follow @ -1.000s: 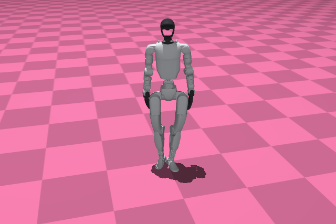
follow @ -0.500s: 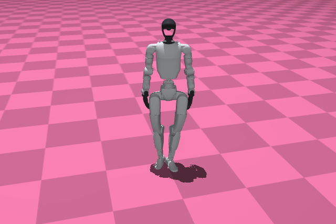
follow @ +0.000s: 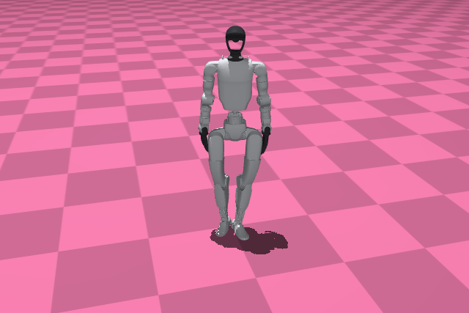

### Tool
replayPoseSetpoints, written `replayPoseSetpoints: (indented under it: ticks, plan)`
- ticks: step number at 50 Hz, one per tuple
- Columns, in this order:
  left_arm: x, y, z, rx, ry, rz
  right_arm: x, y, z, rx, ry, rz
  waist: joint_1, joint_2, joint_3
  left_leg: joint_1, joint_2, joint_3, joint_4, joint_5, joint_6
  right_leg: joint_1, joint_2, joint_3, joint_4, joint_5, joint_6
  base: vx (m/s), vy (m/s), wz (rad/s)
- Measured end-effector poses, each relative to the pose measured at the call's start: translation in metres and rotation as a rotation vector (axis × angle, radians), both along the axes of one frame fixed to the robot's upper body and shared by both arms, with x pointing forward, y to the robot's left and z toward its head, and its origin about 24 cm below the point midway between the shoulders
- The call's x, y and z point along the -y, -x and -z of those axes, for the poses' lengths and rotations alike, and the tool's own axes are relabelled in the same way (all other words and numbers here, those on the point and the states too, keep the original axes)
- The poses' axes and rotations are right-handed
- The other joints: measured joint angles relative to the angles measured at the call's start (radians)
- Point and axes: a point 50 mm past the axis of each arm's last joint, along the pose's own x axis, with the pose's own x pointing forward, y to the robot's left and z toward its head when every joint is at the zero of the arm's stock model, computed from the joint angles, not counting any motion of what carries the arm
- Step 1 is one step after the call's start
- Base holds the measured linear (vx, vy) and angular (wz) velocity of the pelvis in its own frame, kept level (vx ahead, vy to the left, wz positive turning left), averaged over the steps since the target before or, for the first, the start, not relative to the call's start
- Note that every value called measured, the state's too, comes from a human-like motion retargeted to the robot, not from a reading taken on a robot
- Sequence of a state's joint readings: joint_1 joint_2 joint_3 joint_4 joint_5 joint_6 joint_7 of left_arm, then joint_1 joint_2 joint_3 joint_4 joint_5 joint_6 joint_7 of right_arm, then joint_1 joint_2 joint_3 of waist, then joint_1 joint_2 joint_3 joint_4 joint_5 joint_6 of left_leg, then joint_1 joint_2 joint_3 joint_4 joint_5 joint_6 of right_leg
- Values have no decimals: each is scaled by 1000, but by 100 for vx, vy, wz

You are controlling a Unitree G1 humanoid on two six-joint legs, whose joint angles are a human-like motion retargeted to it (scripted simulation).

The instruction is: In place motions

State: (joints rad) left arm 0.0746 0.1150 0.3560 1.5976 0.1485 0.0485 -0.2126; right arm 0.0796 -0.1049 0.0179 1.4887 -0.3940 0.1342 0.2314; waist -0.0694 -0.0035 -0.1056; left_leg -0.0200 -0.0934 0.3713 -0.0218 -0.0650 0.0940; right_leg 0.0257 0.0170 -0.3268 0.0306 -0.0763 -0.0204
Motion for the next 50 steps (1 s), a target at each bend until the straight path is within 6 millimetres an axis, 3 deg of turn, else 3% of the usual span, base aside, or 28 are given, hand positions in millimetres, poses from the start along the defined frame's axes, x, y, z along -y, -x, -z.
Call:
replayPoseSetpoints:
  ticks: [16, 25, 37, 42, 46, 50]
  plan:
    - [3, 4, 0, -11, 3, -14, 0, 3, 0, -6, 4, 5, -17, 0, -5, -4, 5, 1, 2, -2, -3, -5, 3, 1, -3, 1, -3, 0, 0, 0]
    - [2, -5, 2, 39, -65, -42, 2, 0, 0, -1, 6, 2, -14, -3, 2, -14, 0, 15, 2, -4, 0, -17, -1, 10, -12, 15, 1, 0, 0, 0]
    - [0, -26, 2, 93, -48, -22, 3, -22, 1, 72, 9, 19, -56, -1, 59, -73, 17, -13, 14, 21, 4, -76, -9, 79, 16, 102, 78, -8, -3, 13]
    - [-5, -30, 2, 116, -49, -11, 2, -31, 1, 108, 4, 14, -90, -1, 104, -76, 25, -44, 6, 47, 5, -82, 9, 167, 30, 78, 51, -11, -7, 31]
    - [-8, -30, 2, 120, -59, -10, 0, -29, 1, 104, -5, 20, -75, -20, 126, -79, 16, -53, 14, 57, 0, -67, 6, 138, 16, 37, -14, -7, -7, 19]
    - [-9, -33, 2, 124, -73, -27, 1, -26, 1, 96, -17, 37, -41, -34, 144, -101, 5, -80, 45, 63, -11, -71, -15, 128, 7, 33, -13, -12, -4, 40]
